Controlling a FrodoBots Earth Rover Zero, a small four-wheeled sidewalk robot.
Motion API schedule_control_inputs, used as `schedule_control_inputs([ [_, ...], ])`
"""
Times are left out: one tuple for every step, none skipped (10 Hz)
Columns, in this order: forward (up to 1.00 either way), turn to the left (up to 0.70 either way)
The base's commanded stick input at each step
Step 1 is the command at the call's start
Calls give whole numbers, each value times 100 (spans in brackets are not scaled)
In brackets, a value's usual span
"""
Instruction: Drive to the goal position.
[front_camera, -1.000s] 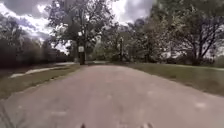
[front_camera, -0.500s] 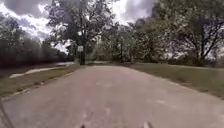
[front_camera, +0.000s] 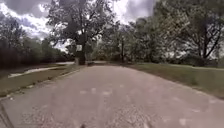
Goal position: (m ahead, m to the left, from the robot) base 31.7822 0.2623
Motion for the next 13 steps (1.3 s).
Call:
schedule_control_inputs([
  [100,0],
  [100,0],
  [100,0],
  [100,0],
  [100,0],
  [100,0],
  [100,0],
  [100,0],
  [100,0],
  [100,0],
  [100,16],
  [100,21],
  [100,3],
])
